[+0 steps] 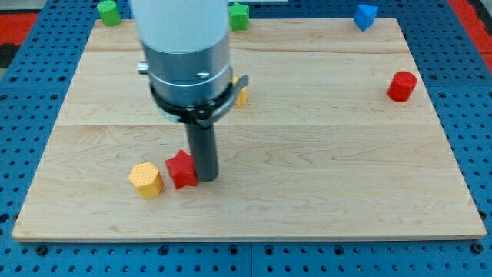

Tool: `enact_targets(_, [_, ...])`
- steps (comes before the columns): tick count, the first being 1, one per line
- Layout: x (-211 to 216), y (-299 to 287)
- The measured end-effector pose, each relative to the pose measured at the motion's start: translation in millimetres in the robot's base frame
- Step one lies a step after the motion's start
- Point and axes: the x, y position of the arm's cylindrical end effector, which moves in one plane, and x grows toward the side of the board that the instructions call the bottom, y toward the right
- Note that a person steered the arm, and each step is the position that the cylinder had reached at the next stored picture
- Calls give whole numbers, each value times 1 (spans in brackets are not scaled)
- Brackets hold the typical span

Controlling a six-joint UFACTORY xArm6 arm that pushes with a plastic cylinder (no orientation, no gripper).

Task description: Slide the red star along with the yellow hexagon towards the bottom left

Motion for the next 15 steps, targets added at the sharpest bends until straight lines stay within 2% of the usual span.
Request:
enact_targets(4, [-37, -79])
enact_targets(6, [-37, -156])
enact_targets(8, [-37, -200])
enact_targets(11, [-42, -181])
enact_targets(13, [0, -200])
enact_targets(14, [1, -200])
enact_targets(15, [-15, -200])
